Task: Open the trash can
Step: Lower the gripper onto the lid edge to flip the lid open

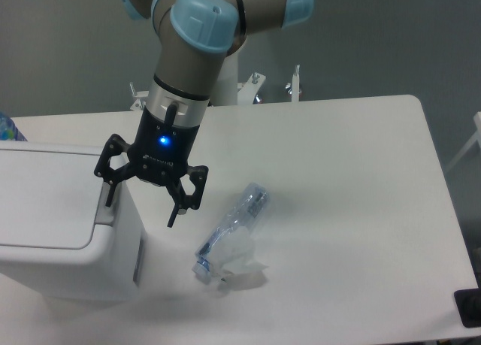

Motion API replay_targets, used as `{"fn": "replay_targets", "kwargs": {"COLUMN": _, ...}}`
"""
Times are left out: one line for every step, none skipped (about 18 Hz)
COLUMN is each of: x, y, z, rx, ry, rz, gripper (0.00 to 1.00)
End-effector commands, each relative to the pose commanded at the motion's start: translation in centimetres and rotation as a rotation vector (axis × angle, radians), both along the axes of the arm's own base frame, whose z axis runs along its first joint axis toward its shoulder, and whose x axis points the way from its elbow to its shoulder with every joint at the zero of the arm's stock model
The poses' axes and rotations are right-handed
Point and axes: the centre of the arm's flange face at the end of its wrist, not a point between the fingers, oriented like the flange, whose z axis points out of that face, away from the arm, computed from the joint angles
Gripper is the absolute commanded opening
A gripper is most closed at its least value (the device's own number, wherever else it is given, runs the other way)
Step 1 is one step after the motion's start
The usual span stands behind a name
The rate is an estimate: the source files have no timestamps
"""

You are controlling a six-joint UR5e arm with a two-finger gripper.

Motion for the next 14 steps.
{"fn": "replay_targets", "kwargs": {"x": 0.01, "y": -0.01, "z": -0.06, "rx": 0.000, "ry": 0.000, "rz": 0.000, "gripper": 1.00}}
{"fn": "replay_targets", "kwargs": {"x": -0.02, "y": 0.03, "z": -0.15, "rx": -0.001, "ry": -0.001, "rz": 0.000, "gripper": 1.00}}
{"fn": "replay_targets", "kwargs": {"x": -0.03, "y": 0.03, "z": -0.13, "rx": 0.000, "ry": 0.000, "rz": 0.000, "gripper": 1.00}}
{"fn": "replay_targets", "kwargs": {"x": -0.03, "y": 0.03, "z": -0.11, "rx": 0.001, "ry": 0.001, "rz": 0.000, "gripper": 1.00}}
{"fn": "replay_targets", "kwargs": {"x": -0.03, "y": 0.03, "z": -0.11, "rx": 0.001, "ry": 0.001, "rz": 0.000, "gripper": 1.00}}
{"fn": "replay_targets", "kwargs": {"x": 0.00, "y": 0.00, "z": -0.34, "rx": -0.002, "ry": -0.002, "rz": 0.000, "gripper": 1.00}}
{"fn": "replay_targets", "kwargs": {"x": -0.02, "y": 0.02, "z": -0.52, "rx": -0.005, "ry": -0.004, "rz": 0.000, "gripper": 1.00}}
{"fn": "replay_targets", "kwargs": {"x": -0.04, "y": 0.05, "z": -0.61, "rx": -0.006, "ry": -0.005, "rz": 0.000, "gripper": 1.00}}
{"fn": "replay_targets", "kwargs": {"x": -0.10, "y": 0.12, "z": -0.79, "rx": -0.008, "ry": -0.007, "rz": 0.000, "gripper": 1.00}}
{"fn": "replay_targets", "kwargs": {"x": -0.11, "y": 0.12, "z": -0.79, "rx": -0.008, "ry": -0.007, "rz": 0.000, "gripper": 1.00}}
{"fn": "replay_targets", "kwargs": {"x": -0.13, "y": 0.16, "z": -0.88, "rx": -0.009, "ry": -0.008, "rz": 0.000, "gripper": 1.00}}
{"fn": "replay_targets", "kwargs": {"x": -0.05, "y": 0.20, "z": -0.88, "rx": -0.009, "ry": -0.008, "rz": -0.002, "gripper": 1.00}}
{"fn": "replay_targets", "kwargs": {"x": -0.05, "y": 0.20, "z": -0.88, "rx": -0.009, "ry": -0.008, "rz": -0.002, "gripper": 1.00}}
{"fn": "replay_targets", "kwargs": {"x": -0.08, "y": 0.23, "z": -0.98, "rx": -0.011, "ry": -0.010, "rz": 0.000, "gripper": 1.00}}
